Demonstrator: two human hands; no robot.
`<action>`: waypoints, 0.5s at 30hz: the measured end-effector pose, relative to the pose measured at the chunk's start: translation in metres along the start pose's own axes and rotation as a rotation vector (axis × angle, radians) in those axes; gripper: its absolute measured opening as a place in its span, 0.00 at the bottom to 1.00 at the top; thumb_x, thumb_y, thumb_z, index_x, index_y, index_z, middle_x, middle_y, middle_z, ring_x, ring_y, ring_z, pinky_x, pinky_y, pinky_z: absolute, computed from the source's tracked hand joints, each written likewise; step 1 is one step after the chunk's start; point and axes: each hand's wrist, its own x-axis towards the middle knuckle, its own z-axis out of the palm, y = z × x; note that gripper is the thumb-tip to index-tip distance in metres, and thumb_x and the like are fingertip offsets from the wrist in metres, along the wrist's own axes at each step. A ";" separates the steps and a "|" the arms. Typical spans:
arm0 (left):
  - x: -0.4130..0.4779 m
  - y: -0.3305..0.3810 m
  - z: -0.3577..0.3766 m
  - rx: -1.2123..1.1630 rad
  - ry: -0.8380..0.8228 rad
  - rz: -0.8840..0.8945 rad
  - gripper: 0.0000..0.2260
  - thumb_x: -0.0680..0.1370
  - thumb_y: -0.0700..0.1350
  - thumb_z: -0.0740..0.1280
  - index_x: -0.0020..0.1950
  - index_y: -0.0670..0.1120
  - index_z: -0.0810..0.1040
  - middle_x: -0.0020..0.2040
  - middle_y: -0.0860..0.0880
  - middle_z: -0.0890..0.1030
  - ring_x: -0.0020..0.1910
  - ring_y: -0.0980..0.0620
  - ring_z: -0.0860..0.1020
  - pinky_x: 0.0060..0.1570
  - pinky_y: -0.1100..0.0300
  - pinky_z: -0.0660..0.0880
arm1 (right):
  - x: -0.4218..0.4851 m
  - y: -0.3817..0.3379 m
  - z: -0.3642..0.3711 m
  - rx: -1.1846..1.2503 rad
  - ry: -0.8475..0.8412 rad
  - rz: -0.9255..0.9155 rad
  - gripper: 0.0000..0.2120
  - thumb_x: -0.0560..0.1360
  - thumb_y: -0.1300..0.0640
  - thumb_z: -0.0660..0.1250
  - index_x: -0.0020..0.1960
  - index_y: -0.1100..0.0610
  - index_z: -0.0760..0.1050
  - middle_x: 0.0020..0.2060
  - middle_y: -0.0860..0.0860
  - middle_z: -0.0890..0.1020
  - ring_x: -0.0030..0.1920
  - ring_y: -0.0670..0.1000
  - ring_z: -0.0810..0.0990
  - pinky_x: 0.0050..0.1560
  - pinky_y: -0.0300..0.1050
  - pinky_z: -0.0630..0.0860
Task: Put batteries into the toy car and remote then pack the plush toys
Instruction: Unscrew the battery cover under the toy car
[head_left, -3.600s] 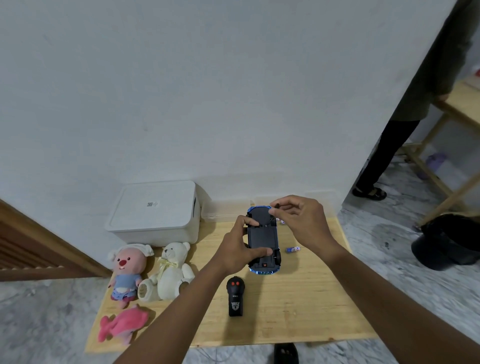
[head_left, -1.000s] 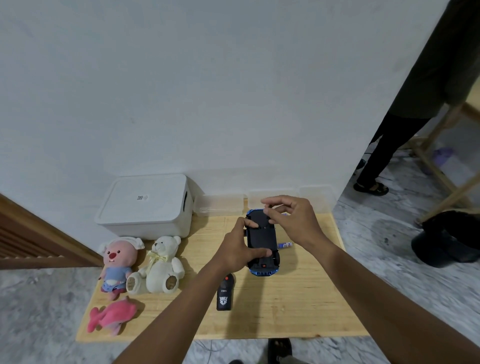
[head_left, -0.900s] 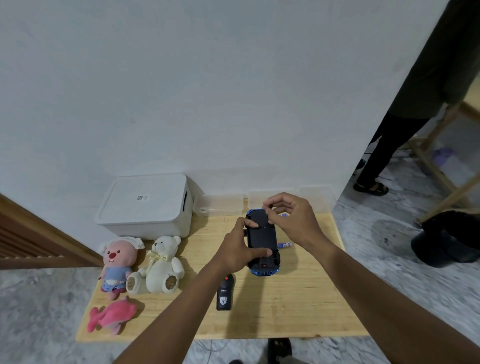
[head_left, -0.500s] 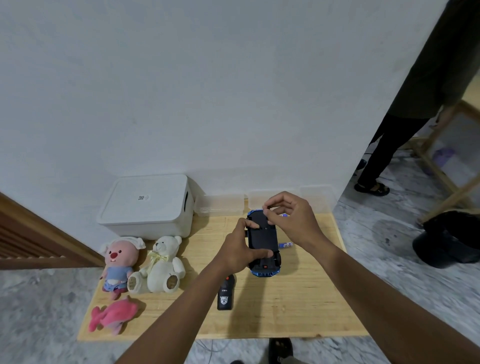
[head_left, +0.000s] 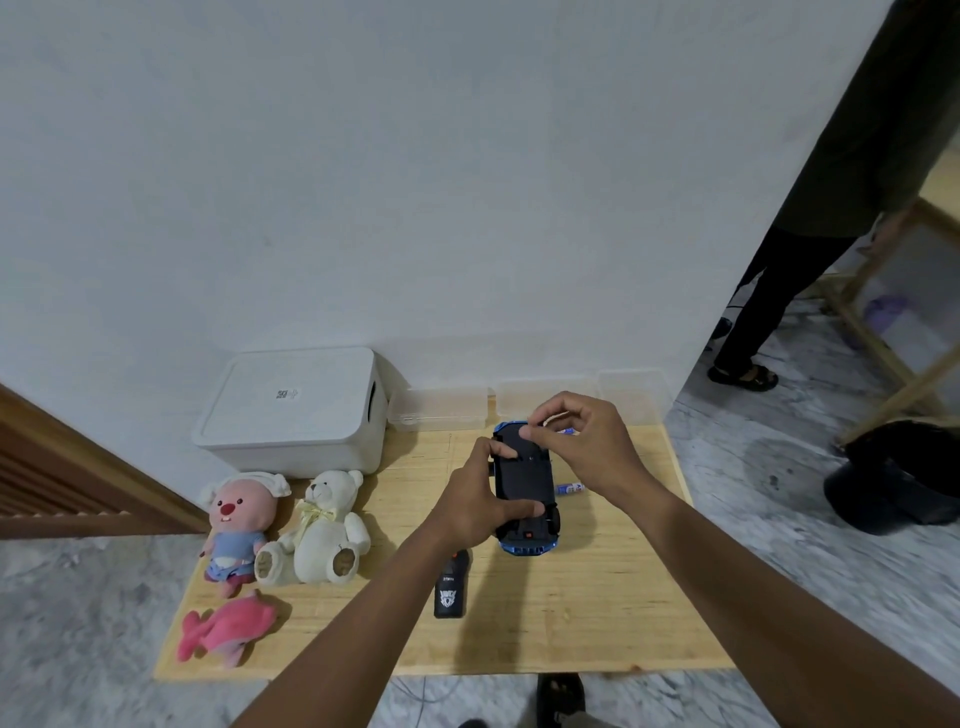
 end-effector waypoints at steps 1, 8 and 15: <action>0.000 0.000 0.000 0.000 0.002 0.000 0.29 0.66 0.48 0.84 0.57 0.58 0.68 0.58 0.47 0.79 0.52 0.43 0.84 0.47 0.45 0.85 | 0.000 0.000 0.000 0.007 -0.002 -0.006 0.04 0.72 0.59 0.78 0.43 0.52 0.84 0.42 0.44 0.86 0.42 0.46 0.84 0.51 0.50 0.83; -0.001 -0.003 0.000 -0.016 -0.004 0.006 0.29 0.67 0.47 0.84 0.58 0.57 0.69 0.60 0.47 0.79 0.54 0.45 0.83 0.47 0.47 0.85 | 0.000 -0.002 -0.002 0.029 0.039 -0.018 0.14 0.71 0.63 0.77 0.52 0.50 0.81 0.46 0.47 0.86 0.45 0.47 0.85 0.52 0.44 0.83; 0.001 -0.011 -0.002 -0.025 -0.014 0.004 0.29 0.69 0.45 0.83 0.60 0.55 0.69 0.62 0.48 0.77 0.57 0.47 0.81 0.47 0.51 0.85 | 0.015 0.007 -0.024 0.031 0.193 0.127 0.09 0.68 0.58 0.81 0.46 0.52 0.84 0.41 0.49 0.87 0.44 0.46 0.86 0.49 0.41 0.82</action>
